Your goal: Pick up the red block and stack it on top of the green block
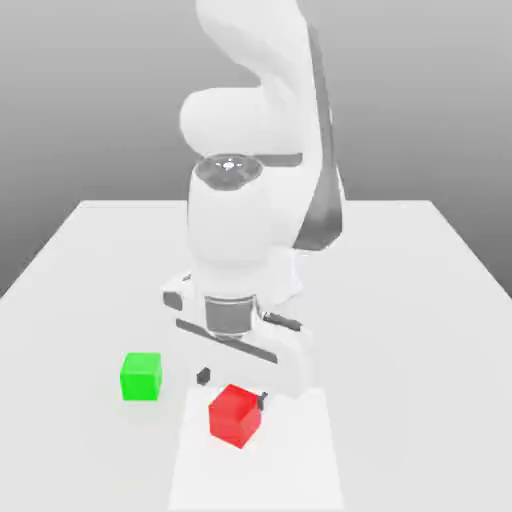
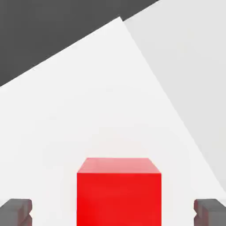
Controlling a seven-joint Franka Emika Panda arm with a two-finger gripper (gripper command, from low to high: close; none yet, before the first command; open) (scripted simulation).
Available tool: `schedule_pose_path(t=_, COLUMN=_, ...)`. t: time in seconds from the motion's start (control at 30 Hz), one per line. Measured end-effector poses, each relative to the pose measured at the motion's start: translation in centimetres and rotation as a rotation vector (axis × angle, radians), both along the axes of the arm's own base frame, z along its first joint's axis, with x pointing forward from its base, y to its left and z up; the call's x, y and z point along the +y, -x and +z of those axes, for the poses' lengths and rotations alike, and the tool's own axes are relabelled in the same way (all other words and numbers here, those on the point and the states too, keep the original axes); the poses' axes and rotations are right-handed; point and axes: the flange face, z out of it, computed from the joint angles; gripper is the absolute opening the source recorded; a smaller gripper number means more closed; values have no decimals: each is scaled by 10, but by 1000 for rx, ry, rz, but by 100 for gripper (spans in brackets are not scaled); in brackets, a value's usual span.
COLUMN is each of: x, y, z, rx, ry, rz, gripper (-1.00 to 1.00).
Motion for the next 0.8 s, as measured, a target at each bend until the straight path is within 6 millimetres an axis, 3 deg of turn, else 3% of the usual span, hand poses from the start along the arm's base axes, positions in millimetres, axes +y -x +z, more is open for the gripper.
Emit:
schedule_pose_path(t=0.2, x=1, y=6, z=-32, rx=13, ry=-5, rz=-4, gripper=0)
schedule_pose_path(t=0.23, x=1, y=8, z=-36, rx=15, ry=-6, rz=-5, gripper=-100)
schedule_pose_path(t=0.47, x=1, y=7, z=-36, rx=13, ry=-5, rz=-5, gripper=-100)
schedule_pose_path(t=0.8, x=0, y=0, z=11, rx=-1, ry=0, rz=-1, gripper=-100)
